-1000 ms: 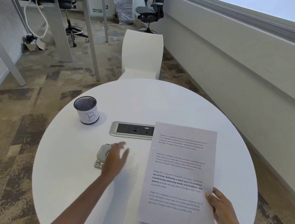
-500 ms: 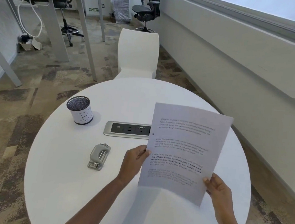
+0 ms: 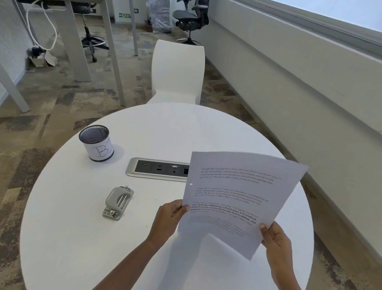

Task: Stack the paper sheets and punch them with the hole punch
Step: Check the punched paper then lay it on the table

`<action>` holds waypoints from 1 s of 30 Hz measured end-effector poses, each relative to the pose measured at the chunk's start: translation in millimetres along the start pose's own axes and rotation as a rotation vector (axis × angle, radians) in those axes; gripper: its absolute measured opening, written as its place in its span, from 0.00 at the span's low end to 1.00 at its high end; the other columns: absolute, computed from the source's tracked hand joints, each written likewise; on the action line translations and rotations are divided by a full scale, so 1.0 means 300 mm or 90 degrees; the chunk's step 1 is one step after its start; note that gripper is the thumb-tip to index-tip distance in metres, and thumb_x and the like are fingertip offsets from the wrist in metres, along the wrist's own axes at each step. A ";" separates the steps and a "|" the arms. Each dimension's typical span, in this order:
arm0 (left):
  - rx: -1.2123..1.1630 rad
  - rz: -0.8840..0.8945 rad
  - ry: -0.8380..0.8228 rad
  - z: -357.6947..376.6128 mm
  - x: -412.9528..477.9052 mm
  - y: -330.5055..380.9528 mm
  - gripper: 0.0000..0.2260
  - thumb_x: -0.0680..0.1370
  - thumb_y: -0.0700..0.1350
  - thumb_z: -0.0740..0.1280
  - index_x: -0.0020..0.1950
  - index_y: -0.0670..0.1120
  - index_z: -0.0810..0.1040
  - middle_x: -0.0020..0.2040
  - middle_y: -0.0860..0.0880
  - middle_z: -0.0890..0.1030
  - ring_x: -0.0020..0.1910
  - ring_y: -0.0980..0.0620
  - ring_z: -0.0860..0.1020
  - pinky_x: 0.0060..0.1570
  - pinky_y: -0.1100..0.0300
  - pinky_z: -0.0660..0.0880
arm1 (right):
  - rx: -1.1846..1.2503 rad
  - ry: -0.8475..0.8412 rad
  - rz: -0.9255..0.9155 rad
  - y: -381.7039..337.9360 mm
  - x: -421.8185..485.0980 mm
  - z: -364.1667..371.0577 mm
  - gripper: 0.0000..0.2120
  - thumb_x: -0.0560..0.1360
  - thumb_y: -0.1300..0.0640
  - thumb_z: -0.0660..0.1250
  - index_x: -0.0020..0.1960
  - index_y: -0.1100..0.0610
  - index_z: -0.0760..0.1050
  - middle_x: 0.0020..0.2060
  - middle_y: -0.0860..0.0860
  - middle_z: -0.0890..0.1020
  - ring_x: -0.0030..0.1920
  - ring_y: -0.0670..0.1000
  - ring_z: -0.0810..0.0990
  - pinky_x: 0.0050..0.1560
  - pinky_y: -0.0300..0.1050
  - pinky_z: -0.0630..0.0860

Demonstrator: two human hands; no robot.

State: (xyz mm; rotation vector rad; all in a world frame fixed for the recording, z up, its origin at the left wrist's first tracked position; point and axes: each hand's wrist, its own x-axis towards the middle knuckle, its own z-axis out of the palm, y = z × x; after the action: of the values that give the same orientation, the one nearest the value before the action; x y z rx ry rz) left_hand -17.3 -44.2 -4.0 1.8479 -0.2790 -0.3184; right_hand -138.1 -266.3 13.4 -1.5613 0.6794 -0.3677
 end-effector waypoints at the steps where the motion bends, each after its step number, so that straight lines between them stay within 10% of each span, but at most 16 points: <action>1: 0.000 -0.004 -0.013 0.013 -0.004 0.005 0.10 0.78 0.40 0.63 0.45 0.35 0.79 0.41 0.44 0.80 0.37 0.50 0.72 0.39 0.57 0.68 | -0.015 0.007 0.000 0.001 0.006 -0.019 0.10 0.78 0.63 0.59 0.46 0.50 0.76 0.44 0.46 0.83 0.45 0.50 0.80 0.45 0.46 0.76; 11: 0.013 -0.198 -0.109 0.243 -0.016 0.010 0.05 0.78 0.38 0.63 0.42 0.41 0.73 0.42 0.41 0.77 0.42 0.47 0.78 0.47 0.43 0.80 | -0.195 0.049 0.096 0.082 0.098 -0.216 0.07 0.78 0.61 0.60 0.54 0.58 0.74 0.42 0.57 0.82 0.44 0.61 0.82 0.49 0.63 0.79; 19: 0.182 -0.244 -0.132 0.392 -0.033 0.002 0.20 0.76 0.40 0.66 0.27 0.47 0.62 0.27 0.53 0.69 0.37 0.50 0.72 0.38 0.60 0.71 | -0.251 0.057 0.207 0.166 0.132 -0.323 0.10 0.77 0.64 0.60 0.56 0.63 0.75 0.47 0.61 0.82 0.46 0.61 0.81 0.48 0.56 0.78; 30: 0.250 -0.267 -0.094 0.449 -0.013 0.024 0.15 0.74 0.43 0.67 0.32 0.50 0.63 0.42 0.47 0.77 0.38 0.48 0.76 0.46 0.53 0.80 | -0.327 0.053 0.215 0.204 0.181 -0.361 0.09 0.76 0.63 0.62 0.55 0.62 0.76 0.46 0.60 0.82 0.46 0.60 0.80 0.50 0.55 0.77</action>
State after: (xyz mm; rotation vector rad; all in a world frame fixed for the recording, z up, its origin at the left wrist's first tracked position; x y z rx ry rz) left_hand -69.1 -164.9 -35.0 2.2715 -0.0506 -0.7335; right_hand -174.1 -384.8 -42.6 -1.8745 1.1480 0.0004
